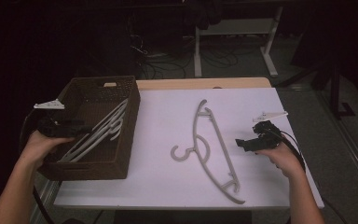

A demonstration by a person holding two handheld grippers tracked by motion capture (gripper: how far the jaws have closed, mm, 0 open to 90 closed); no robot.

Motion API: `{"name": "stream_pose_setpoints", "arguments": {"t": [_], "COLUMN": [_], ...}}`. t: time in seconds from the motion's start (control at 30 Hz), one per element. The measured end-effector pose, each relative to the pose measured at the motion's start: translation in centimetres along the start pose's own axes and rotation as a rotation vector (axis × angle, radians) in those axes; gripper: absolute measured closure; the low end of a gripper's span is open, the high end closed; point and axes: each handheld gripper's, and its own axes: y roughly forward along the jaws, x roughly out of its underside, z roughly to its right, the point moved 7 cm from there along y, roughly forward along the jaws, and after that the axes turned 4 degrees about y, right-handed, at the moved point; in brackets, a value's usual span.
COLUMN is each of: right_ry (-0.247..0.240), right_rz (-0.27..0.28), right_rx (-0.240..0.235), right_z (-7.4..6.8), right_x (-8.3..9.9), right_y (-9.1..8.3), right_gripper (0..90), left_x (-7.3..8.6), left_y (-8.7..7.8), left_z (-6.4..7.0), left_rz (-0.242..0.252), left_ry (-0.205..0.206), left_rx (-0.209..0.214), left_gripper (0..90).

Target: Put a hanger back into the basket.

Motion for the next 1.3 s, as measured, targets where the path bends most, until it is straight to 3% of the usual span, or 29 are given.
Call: {"name": "stream_pose_setpoints", "arguments": {"t": [0.2, 0.43, 0.83, 0.93, 1.1, 1.3], "right_ry": [0.007, 0.025, 0.013, 0.009, 0.005, 0.028], "right_rz": [-0.001, -0.026, -0.036, -0.044, -0.076, -0.107], "right_rx": [-0.007, -0.002, -0.050, -0.067, -0.057, -0.034], "right_z": [-0.3, -0.9, -3.2, -4.0, -4.8, -4.7], "right_x": [-0.1, 0.1, 0.6, 0.7, 0.9, 1.0], "right_y": [0.0, 0.4, 0.2, 0.3, 1.4, 2.8], "right_gripper": [9.9, 11.3, 18.4, 22.3, 34.4, 47.9], "left_x": [-2.2, -4.9, -8.7, -9.3, -9.6, -8.6], "left_y": [0.1, 1.0, 5.1, 6.3, 8.8, 11.7], "left_z": [2.3, 5.9, 13.5, 15.1, 17.4, 19.5], "left_rz": [0.051, 0.115, 0.135, 0.138, 0.131, 0.092], "left_ry": [0.030, 0.068, 0.165, 0.180, 0.196, 0.217], "left_rx": [0.033, 0.122, 0.241, 0.262, 0.278, 0.303], "left_gripper": [27.7, 23.5, 17.6, 17.6, 17.6, 17.6]}}
